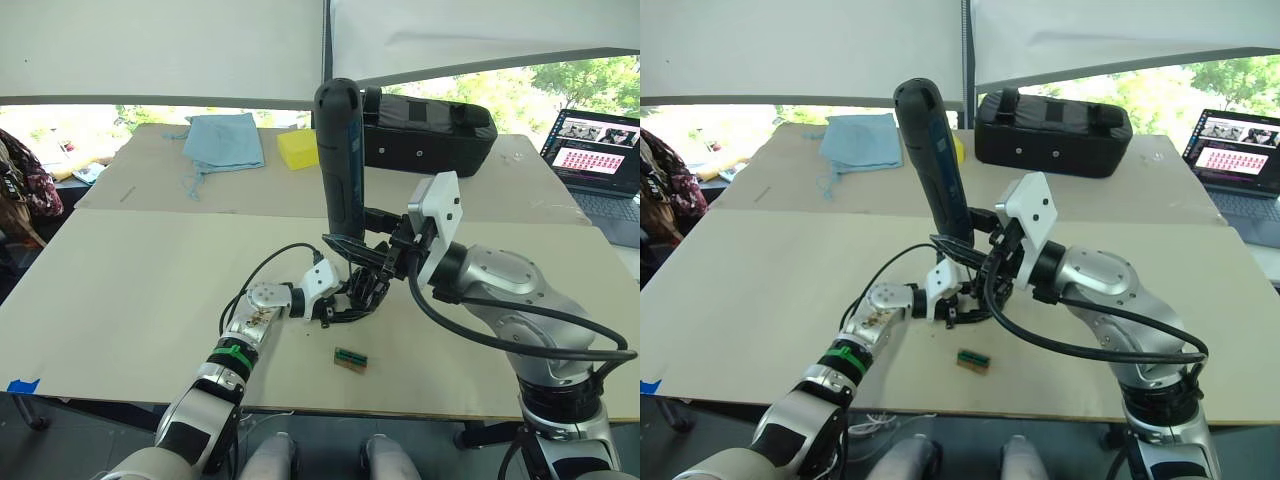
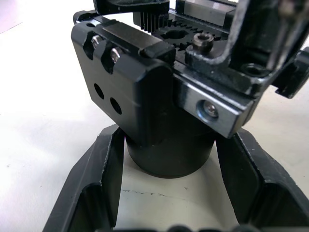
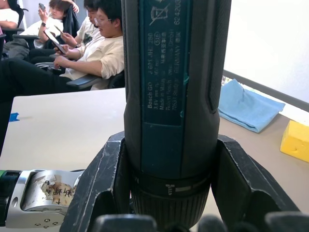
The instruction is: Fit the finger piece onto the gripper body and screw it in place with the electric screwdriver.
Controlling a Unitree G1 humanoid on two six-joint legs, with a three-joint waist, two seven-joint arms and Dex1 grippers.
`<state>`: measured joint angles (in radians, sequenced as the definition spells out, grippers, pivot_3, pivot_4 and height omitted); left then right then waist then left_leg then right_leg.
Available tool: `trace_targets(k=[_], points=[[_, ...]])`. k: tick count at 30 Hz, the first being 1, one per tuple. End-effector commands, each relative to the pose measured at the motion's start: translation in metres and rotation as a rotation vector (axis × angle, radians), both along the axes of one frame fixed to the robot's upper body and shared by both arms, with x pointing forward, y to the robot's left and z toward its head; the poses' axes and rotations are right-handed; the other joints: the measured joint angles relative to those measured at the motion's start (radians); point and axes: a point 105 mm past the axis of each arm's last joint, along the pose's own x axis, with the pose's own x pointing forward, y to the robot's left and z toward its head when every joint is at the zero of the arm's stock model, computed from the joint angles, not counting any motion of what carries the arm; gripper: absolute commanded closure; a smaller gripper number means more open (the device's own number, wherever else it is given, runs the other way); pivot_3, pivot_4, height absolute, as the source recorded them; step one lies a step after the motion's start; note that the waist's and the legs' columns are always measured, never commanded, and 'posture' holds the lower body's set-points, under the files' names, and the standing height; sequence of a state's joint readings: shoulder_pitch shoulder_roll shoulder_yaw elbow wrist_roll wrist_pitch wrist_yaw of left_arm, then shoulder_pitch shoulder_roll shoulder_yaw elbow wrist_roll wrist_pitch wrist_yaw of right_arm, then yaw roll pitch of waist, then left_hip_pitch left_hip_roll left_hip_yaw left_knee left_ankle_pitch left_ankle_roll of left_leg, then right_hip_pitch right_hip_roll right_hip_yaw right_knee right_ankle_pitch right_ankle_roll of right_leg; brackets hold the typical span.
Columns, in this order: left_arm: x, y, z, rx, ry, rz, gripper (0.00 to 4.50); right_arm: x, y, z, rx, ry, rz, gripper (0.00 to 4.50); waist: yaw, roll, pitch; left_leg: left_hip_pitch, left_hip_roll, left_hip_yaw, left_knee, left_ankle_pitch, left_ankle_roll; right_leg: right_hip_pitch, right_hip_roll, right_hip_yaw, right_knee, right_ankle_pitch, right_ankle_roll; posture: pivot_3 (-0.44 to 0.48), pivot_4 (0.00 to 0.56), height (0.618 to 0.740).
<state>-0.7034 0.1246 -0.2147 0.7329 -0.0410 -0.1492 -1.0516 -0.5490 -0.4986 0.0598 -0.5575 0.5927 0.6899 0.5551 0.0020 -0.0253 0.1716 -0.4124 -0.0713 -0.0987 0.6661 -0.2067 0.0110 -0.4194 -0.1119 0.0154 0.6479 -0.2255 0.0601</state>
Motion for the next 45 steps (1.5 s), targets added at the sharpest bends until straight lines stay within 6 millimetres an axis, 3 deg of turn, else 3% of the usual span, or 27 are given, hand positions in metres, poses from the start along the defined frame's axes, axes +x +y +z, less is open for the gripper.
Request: trace_targets(k=[1, 23, 45], points=[[0.001, -0.005, 0.011, -0.034, -0.028, -0.009, 2.2, -0.007, -0.003, 0.018, 0.029, -0.091, 0.003, 2.58, 0.0, 0.0, 0.0, 0.0, 0.0, 0.0, 0.0, 0.0, 0.0, 0.0, 0.0, 0.0, 0.0, 0.0, 0.0, 0.0, 0.15, 0.74], [0.001, -0.006, 0.012, -0.039, -0.029, -0.01, 2.2, -0.008, -0.002, 0.027, 0.023, -0.119, 0.019, 2.58, 0.0, 0.0, 0.0, 0.0, 0.0, 0.0, 0.0, 0.0, 0.0, 0.0, 0.0, 0.0, 0.0, 0.0, 0.0, 0.0, 0.15, 0.74], [0.003, -0.004, 0.013, -0.035, -0.035, -0.006, 2.2, -0.007, -0.002, 0.016, -0.001, -0.107, 0.02, 2.58, 0.0, 0.0, 0.0, 0.0, 0.0, 0.0, 0.0, 0.0, 0.0, 0.0, 0.0, 0.0, 0.0, 0.0, 0.0, 0.0, 0.15, 0.74]])
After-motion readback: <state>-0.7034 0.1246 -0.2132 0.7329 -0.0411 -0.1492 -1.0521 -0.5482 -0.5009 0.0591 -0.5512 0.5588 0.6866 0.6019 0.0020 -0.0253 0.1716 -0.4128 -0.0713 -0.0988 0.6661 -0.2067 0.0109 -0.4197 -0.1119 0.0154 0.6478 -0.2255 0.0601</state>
